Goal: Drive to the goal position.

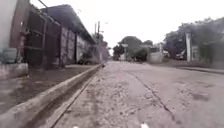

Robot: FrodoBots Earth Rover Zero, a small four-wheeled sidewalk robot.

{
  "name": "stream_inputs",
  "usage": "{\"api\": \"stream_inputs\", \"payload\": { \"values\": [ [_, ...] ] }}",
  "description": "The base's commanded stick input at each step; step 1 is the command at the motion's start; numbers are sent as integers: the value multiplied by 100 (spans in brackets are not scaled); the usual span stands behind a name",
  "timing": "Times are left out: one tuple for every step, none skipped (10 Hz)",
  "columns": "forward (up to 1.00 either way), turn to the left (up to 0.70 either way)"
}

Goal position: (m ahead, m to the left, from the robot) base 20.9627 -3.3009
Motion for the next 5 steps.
{"api": "stream_inputs", "payload": {
  "values": [
    [85,0],
    [85,0],
    [85,0],
    [85,0],
    [85,0]
  ]
}}
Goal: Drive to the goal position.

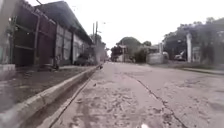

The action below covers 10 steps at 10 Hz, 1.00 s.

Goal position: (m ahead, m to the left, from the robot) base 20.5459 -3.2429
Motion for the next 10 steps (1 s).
{"api": "stream_inputs", "payload": {
  "values": [
    [85,0],
    [85,0],
    [85,0],
    [85,0],
    [85,0],
    [85,0],
    [85,0],
    [85,0],
    [85,0],
    [85,0]
  ]
}}
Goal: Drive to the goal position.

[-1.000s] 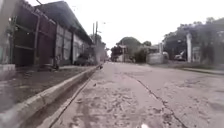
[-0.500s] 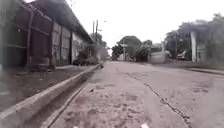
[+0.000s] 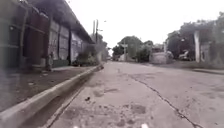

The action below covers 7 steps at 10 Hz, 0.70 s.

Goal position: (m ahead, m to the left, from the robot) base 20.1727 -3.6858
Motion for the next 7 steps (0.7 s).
{"api": "stream_inputs", "payload": {
  "values": [
    [85,0],
    [85,0],
    [85,0],
    [85,0],
    [85,0],
    [85,0],
    [85,0]
  ]
}}
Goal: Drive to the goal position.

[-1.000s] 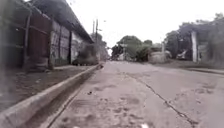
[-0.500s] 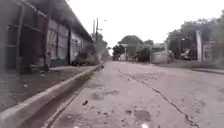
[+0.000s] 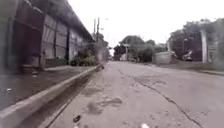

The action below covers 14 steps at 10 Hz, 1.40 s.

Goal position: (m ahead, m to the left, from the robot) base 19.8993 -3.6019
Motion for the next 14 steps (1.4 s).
{"api": "stream_inputs", "payload": {
  "values": [
    [85,0],
    [85,0],
    [85,0],
    [85,0],
    [85,0],
    [85,0],
    [85,0],
    [85,0],
    [85,0],
    [85,0],
    [85,0],
    [85,0],
    [85,0],
    [85,0]
  ]
}}
